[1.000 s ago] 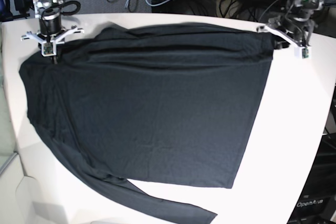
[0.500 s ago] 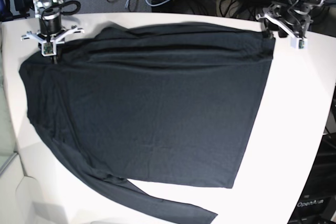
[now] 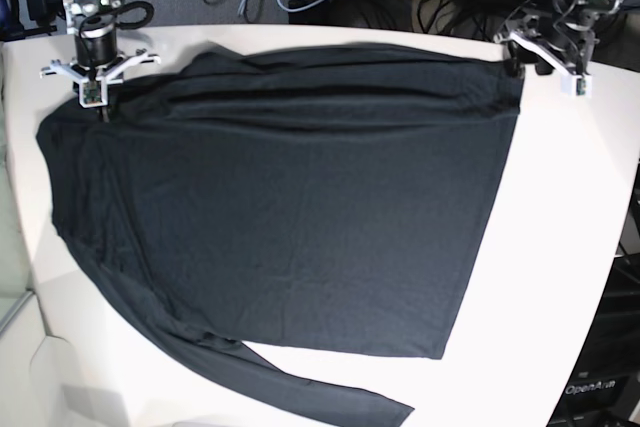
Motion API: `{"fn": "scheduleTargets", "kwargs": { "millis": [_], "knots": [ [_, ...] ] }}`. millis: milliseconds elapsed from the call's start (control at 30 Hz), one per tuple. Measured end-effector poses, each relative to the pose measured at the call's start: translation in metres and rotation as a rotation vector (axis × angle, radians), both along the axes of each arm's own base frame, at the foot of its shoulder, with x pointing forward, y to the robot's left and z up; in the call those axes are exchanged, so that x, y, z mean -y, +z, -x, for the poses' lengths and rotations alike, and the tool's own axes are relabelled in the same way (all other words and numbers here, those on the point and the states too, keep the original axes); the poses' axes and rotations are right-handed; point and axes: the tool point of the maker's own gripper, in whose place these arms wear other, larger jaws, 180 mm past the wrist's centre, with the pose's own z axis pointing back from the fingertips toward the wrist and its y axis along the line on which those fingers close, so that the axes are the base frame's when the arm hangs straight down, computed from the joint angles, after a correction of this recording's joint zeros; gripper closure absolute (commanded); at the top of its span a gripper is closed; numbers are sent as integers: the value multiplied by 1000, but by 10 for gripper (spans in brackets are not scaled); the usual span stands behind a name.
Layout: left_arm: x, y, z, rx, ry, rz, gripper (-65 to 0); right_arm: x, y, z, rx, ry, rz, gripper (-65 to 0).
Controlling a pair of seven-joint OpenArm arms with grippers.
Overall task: Fold the T-shirt properly
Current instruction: 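Lower the shoulder edge onto the table with both grippers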
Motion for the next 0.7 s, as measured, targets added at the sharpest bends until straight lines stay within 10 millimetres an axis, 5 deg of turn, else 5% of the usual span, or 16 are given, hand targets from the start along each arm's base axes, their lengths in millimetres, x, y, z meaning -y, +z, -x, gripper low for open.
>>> {"fn": "scheduleTargets", "kwargs": {
  "millis": [433, 700],
  "knots": [
    [0, -9, -13, 69, 48, 88, -313, 0, 0, 0, 3, 2, 0, -27],
    [-3, -13, -10, 47, 43, 88, 0, 0, 0, 0, 3, 2, 0, -27]
  ]
}}
